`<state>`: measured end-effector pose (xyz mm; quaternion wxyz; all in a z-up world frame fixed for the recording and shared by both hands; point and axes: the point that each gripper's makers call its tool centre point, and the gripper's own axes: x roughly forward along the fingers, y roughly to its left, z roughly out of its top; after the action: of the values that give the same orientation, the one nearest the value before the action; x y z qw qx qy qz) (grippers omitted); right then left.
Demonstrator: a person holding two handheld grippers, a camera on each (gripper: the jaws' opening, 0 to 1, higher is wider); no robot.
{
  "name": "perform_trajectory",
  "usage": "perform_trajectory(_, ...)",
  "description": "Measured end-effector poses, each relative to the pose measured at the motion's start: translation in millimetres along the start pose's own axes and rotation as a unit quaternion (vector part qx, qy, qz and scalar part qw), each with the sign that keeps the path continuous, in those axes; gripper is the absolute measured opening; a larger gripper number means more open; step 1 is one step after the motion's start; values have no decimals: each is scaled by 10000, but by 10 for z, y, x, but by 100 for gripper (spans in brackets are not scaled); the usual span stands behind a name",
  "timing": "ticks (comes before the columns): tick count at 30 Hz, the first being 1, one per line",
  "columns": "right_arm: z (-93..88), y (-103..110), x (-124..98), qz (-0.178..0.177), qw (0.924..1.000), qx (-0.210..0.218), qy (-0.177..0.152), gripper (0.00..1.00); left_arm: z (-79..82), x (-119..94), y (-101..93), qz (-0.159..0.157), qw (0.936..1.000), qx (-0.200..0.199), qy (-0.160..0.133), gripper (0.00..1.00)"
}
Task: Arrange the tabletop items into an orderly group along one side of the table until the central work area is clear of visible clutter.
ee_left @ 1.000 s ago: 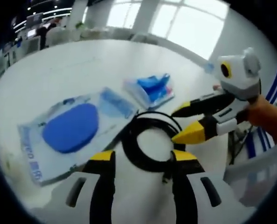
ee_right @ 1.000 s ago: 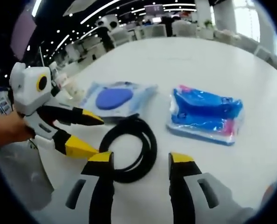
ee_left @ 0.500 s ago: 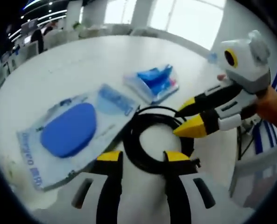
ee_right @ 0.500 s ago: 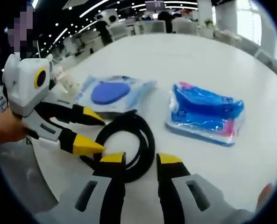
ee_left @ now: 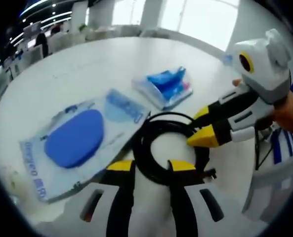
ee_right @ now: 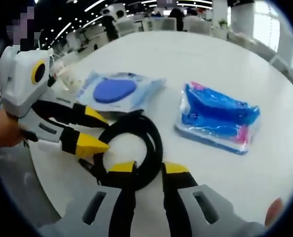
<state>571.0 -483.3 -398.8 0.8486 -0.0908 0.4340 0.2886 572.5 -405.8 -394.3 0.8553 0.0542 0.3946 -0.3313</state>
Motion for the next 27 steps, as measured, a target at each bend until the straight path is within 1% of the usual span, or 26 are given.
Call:
perform_trajectory(11,13,-25,-32,-45,9999,118,0,11,10,-17,25,135,9999,-3,-13,17)
perform_trajectory(17,-9,-31,-77,-31,9998,182,-18,9,15,-45,7,104,9999,-6,-25,13)
perform_trajectory(20,-19,-49,-121,-46,9997,226,-48,9,8,-69,-15,94,9999,-36,-28,8)
perform_trajectory(21,-41,-73,-140,-121,9997,220,-10,8,-43,-110,68,296,9992,238,146,1)
perform_trajectory(22,-19,-68,-153,-56,9998,181,-100,7,-28,-89,-20,93,10000,4,19,0)
perform_trajectory(23,-9,-43,-167,34,9993,346,-163,7,-20,-86,-44,-3,10000,86,-18,0)
perform_trajectory(24,-13,-30,-198,98,9989,431,-165,6,-46,-79,-86,-32,9999,142,51,0)
perform_trajectory(27,-35,-9,-227,17,9996,237,-145,6,-28,-60,-184,-83,9997,225,14,0)
